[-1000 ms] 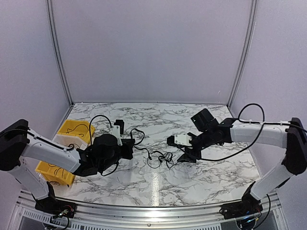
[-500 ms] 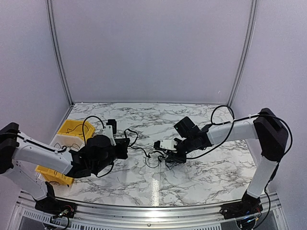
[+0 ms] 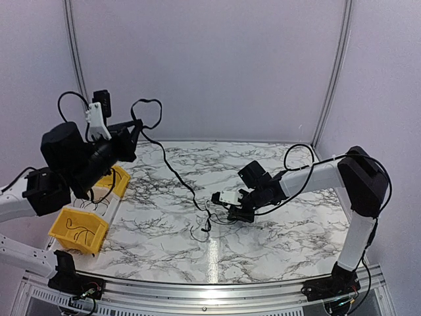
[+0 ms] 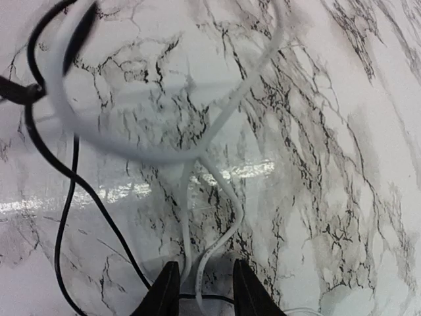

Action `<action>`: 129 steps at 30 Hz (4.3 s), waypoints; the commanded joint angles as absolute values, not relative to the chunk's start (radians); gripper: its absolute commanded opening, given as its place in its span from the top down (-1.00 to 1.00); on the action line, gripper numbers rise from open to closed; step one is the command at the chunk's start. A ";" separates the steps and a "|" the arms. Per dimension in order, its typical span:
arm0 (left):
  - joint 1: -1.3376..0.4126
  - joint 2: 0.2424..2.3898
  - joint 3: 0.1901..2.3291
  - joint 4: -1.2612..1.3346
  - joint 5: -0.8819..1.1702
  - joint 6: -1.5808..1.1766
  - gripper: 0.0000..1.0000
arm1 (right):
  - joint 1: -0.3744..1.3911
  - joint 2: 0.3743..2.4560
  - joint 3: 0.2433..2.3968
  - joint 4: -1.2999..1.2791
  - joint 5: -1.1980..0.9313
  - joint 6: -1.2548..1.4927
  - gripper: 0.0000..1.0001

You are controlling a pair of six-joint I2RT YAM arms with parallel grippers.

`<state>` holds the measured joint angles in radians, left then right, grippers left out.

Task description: Untangle the cables

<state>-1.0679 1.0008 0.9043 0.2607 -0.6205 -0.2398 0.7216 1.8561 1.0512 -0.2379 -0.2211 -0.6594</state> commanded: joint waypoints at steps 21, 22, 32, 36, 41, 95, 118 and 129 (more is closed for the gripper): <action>-1.069 1.066 1.646 -0.095 -0.709 0.149 1.00 | 0.513 1.886 1.053 -0.327 -0.057 -0.625 1.00; -1.069 1.065 1.646 -0.096 -0.723 0.161 1.00 | 0.503 1.889 1.054 -0.331 -0.054 -0.624 1.00; -1.068 1.112 1.576 -0.125 -0.824 0.262 1.00 | 0.482 1.841 1.057 -0.365 -0.113 -0.634 0.46; -1.058 1.151 1.554 -0.161 -0.844 0.262 1.00 | 0.482 1.823 1.058 -0.382 -0.128 -0.639 0.21; -0.997 1.194 1.562 -0.223 -0.815 0.205 1.00 | 0.482 1.766 1.049 -0.378 -0.150 -0.637 -0.04; -0.172 1.214 1.507 -0.347 -0.492 -0.006 1.00 | 0.483 1.772 1.043 -0.408 -0.149 -0.677 -0.12; -0.147 1.277 0.951 -0.051 -0.491 -0.166 1.00 | 0.482 1.806 1.048 -0.427 -0.160 -0.690 -0.12; -0.147 1.428 0.967 -0.227 -0.475 -0.231 1.00 | 0.518 1.854 1.057 -0.437 -0.134 -0.695 -0.12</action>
